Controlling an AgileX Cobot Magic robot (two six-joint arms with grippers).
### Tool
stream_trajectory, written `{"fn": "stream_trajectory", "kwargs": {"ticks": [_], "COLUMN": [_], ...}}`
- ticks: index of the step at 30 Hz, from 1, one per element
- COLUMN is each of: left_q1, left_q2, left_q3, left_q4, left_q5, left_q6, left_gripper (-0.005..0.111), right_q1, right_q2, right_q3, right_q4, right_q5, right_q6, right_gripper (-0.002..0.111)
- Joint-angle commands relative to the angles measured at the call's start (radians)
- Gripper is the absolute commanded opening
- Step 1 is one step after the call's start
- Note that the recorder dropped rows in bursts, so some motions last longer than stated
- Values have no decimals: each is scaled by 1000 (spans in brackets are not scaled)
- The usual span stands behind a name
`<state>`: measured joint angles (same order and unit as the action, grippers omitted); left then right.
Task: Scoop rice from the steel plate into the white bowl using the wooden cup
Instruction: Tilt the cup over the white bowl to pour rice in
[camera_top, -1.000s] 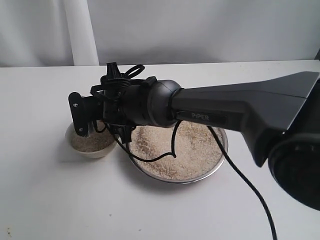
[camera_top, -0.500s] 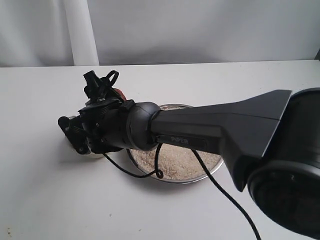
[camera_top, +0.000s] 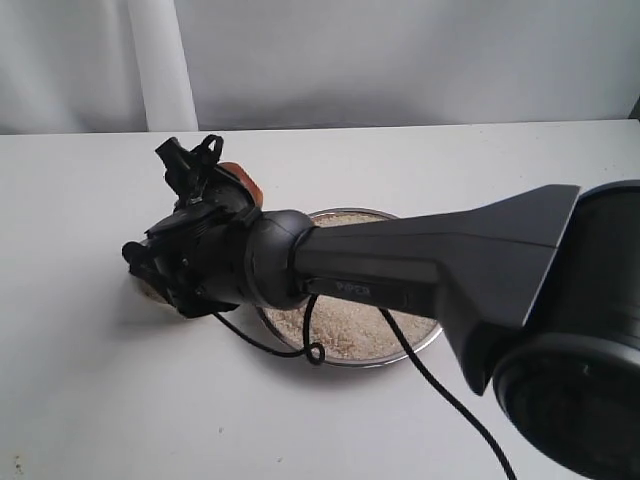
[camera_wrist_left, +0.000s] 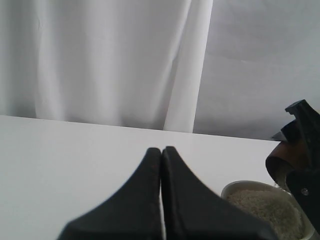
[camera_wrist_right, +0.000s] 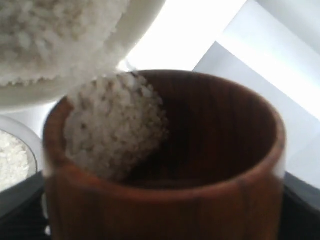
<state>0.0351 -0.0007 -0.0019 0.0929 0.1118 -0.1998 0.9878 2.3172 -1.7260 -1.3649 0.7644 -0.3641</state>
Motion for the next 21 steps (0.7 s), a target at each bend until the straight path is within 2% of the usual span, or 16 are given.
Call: {"fn": "stream_trajectory", "kwargs": {"ticks": [1,21], "left_q1": [-5,-5], "left_q2": [1,1], "left_q3": [2,2], "left_q4": [-5,-5], "left_q5": [-3,-3], "left_q6": [-5,-5], "left_gripper": [0,0], "right_q1": [25,59], "right_q2": [-7,-7], "right_q3": [-9,-9], "right_q4": [-42,-228], "right_q5": [6,33], "right_q6": [-60,-96], "right_gripper": [0,0]}}
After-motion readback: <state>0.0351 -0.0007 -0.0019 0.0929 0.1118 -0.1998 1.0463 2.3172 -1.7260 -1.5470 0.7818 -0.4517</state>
